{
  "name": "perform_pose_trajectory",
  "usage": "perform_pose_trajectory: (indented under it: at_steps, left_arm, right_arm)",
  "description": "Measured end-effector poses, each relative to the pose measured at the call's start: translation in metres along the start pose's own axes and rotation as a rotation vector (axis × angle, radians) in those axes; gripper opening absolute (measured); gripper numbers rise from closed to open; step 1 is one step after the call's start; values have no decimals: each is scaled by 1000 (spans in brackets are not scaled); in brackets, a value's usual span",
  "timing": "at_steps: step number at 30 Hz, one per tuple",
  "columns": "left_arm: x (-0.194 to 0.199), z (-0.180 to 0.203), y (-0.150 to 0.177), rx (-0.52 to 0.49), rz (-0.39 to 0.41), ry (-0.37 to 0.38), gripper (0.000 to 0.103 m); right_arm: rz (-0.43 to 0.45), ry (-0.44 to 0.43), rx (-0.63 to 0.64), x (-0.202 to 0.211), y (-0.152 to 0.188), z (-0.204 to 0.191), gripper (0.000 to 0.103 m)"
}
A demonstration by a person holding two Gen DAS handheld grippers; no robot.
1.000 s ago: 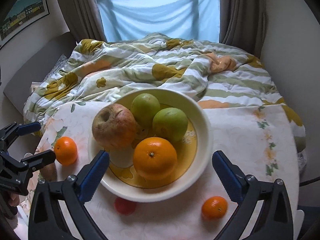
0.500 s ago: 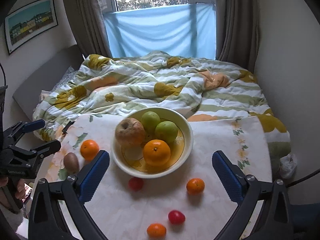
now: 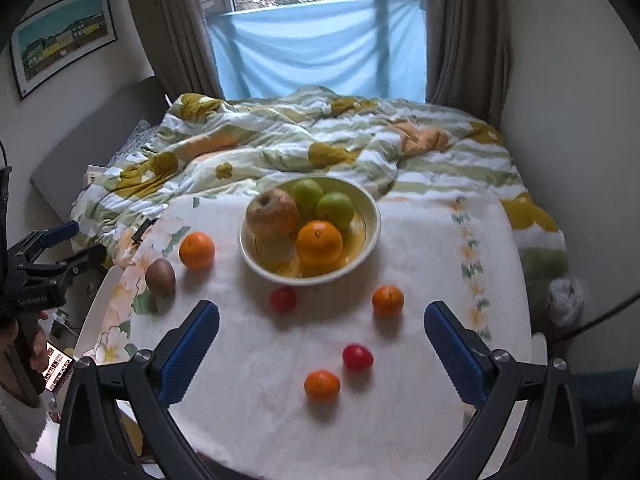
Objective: Organize fruits
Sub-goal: 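Withdraw the right tool and move the left tool to the brown kiwi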
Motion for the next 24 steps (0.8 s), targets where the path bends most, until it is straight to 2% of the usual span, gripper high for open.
perform_pose_trajectory:
  at_steps: [8,15,24]
  left_arm:
    - [-38,-21,20,-66,-84,40,103]
    - [-77,-26,34,-183,-136,48,103]
    - [-112,-18,31,-363,-167,29,103]
  right_arm:
    - [-40,18,-86,-27,36,-9,102]
    - [-65,39,-141,-53,60,-16,102]
    - [-112,61,-204,-81,76,-13,102]
Point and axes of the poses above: each gripper's, at about its wrist camera, not at the fingertips, and x roughly against the way its jaws point, z to its right, y to its underside, the point moved 2 cm from there along -x, roughly the way its jaws point, and after that the axes turned 11 degrees about -z, right-handed, at the moved point
